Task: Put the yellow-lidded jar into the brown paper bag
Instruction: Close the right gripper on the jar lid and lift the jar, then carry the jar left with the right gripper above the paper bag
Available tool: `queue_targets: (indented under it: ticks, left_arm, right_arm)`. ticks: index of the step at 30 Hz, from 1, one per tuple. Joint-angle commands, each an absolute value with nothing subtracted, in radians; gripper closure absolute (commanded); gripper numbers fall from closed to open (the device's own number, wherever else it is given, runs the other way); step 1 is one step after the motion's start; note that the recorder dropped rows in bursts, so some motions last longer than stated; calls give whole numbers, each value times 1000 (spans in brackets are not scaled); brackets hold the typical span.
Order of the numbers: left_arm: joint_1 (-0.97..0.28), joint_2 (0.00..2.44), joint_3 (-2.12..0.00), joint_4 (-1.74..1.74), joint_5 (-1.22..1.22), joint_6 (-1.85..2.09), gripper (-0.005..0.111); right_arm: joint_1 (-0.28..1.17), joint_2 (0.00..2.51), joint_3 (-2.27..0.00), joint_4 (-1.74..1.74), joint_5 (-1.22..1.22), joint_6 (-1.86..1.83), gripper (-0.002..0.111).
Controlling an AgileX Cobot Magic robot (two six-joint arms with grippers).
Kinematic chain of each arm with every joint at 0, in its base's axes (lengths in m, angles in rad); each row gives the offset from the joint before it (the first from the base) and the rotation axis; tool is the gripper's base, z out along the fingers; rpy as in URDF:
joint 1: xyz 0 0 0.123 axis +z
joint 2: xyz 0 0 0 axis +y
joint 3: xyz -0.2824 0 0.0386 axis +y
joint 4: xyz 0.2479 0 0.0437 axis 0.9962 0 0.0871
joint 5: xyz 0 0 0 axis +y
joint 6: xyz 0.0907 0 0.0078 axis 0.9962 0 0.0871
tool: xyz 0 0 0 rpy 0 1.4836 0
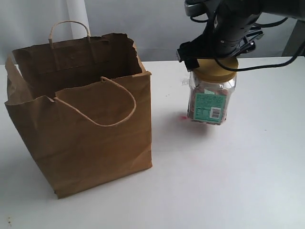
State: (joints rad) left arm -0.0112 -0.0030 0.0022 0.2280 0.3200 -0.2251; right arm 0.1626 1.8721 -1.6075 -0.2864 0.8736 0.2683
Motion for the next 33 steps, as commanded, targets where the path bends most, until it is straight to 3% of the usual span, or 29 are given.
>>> queue_targets:
  ticks: [1,7,16,24,33]
  left_arm:
    - [-16,0,0,224,311,-229,106]
    - [-16,0,0,224,311,-229,106]
    - [-16,0,0,224,311,-229,106]
    - [-16,0,0,224,311,-229,106]
    - [-16,0,0,224,311,-229,106]
  right_arm:
    - [164,1794,-1608,-305,865,259,108]
    - [179,1646,-1608,-305,849,259,108]
    - [367,1427,-1608,-303,605,270,108]
    - [534,1439,-1608,-301,234,289,108]
    - [550,1598,-1608,-268,147,289,108]
